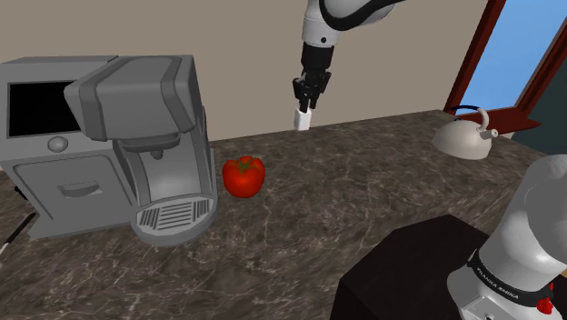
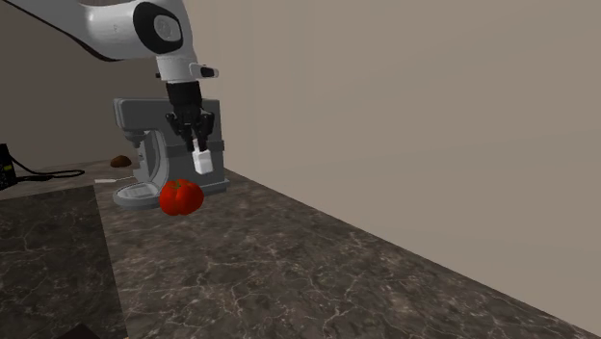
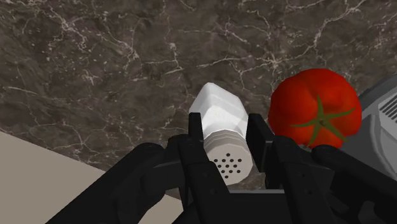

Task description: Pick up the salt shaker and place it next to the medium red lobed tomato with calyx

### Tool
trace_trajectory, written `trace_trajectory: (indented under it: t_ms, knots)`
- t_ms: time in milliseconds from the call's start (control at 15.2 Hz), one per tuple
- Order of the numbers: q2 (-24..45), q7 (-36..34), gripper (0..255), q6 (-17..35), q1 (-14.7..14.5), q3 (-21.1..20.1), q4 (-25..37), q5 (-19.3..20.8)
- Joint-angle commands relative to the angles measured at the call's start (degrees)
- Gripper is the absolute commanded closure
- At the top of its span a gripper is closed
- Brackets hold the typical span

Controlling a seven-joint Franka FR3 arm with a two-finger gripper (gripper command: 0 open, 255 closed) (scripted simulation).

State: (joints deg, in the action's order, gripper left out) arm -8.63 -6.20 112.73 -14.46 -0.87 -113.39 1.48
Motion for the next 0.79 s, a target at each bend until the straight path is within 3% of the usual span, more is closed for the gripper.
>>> trace_trajectory:
  t_ms: [0,726]
  knots:
    - [0.12,-1.37,255,0.57,-0.51,-0.73,-0.46,0.08]
    - [1.44,-1.64,255,8.98,-0.49,-0.74,-7.56,0.24]
